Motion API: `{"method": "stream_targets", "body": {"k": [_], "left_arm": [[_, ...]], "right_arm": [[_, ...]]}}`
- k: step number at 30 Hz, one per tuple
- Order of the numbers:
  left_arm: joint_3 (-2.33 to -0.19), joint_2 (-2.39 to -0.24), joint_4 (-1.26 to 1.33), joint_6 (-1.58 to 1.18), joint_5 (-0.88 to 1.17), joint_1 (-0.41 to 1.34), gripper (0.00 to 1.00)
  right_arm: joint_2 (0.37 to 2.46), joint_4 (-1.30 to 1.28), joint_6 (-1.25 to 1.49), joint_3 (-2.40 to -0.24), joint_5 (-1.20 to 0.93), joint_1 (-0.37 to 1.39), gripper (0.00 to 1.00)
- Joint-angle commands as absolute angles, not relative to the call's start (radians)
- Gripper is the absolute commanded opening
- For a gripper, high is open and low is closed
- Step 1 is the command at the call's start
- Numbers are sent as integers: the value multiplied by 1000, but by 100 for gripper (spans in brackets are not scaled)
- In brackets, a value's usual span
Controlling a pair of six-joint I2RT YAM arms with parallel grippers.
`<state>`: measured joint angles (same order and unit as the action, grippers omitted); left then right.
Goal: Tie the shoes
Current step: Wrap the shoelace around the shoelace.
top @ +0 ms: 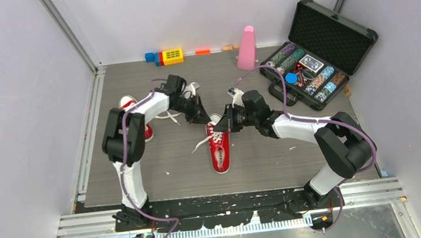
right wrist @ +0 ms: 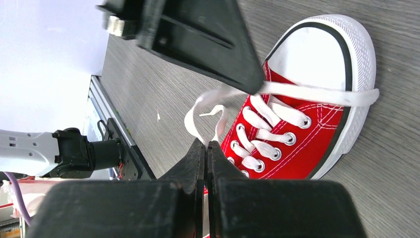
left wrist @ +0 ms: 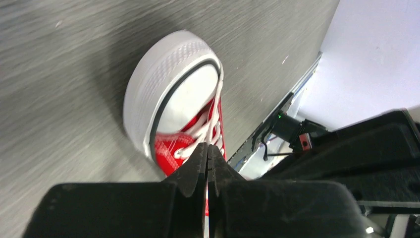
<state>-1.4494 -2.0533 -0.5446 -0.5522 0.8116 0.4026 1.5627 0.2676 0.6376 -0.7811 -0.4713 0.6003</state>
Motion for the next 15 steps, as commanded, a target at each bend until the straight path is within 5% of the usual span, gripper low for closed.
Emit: {"method": "stream_targets", "body": {"k": [1,15], "left_arm": [[-1307,-1861,-356,-630,776,370,0],[-1086,-1741,-307,-631,701,311,0]], "right_arm": [[1545,310,640,-783,-459,600,0],[1530,331,651,-766,-477,594,0]]}}
